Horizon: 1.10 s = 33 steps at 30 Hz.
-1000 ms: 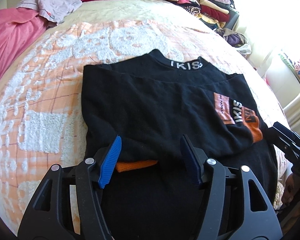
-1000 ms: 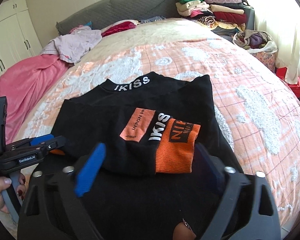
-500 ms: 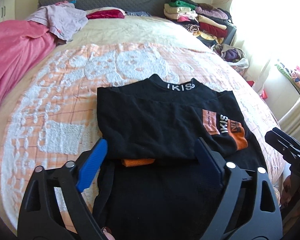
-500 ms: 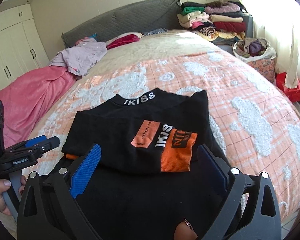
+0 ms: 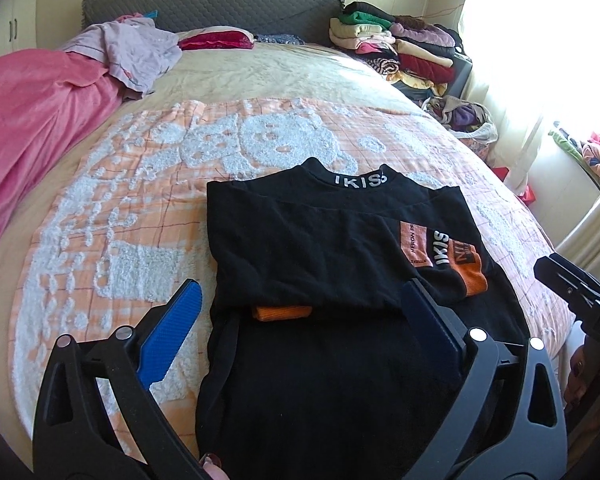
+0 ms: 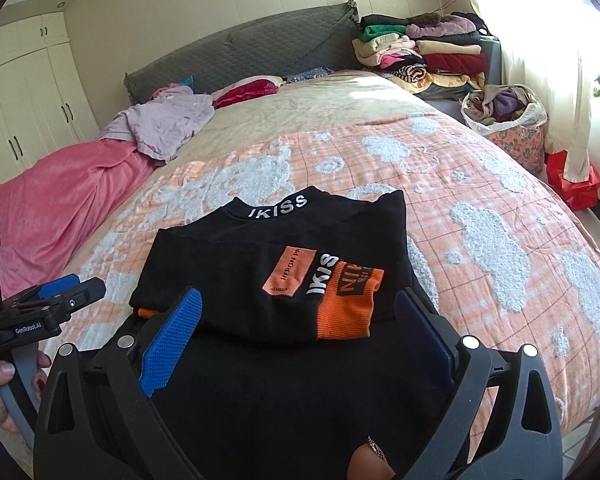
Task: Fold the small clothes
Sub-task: 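Open the right tool and move both tools toward the sweatshirt hem, then reach both tools down to the hem edge of the sweatshirt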
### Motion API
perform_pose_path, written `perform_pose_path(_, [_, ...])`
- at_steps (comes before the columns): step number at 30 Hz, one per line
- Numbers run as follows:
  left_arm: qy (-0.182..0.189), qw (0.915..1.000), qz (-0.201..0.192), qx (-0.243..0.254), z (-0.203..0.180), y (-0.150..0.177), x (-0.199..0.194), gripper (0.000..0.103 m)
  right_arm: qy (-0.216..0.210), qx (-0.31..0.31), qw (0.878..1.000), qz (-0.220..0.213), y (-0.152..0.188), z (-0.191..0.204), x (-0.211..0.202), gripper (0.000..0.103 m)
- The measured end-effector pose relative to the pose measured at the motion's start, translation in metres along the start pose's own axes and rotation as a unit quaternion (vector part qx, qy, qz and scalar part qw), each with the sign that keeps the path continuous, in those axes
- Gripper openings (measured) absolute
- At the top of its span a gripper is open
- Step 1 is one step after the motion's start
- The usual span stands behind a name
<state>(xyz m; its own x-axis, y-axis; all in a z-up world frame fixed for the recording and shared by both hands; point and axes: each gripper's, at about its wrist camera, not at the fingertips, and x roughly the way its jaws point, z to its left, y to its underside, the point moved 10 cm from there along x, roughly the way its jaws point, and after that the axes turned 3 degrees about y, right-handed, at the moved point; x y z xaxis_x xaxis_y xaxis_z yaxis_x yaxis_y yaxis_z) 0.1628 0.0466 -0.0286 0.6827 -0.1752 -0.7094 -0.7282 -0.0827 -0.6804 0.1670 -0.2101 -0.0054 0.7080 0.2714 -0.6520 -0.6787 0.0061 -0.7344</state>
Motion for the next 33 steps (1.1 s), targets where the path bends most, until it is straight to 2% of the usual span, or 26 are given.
perform_pose_path(13, [-0.008,1.0,-0.002,0.0,0.003,0.016,-0.014,0.093,0.0,-0.002,1.0,0.001,0.017,-0.004,-0.019,0.096])
perform_pose_path(33, [-0.037,0.9989,0.012,-0.025,0.03,0.07,-0.037,0.093,0.012,-0.014,1.0,0.019,0.062,-0.018,-0.04,0.096])
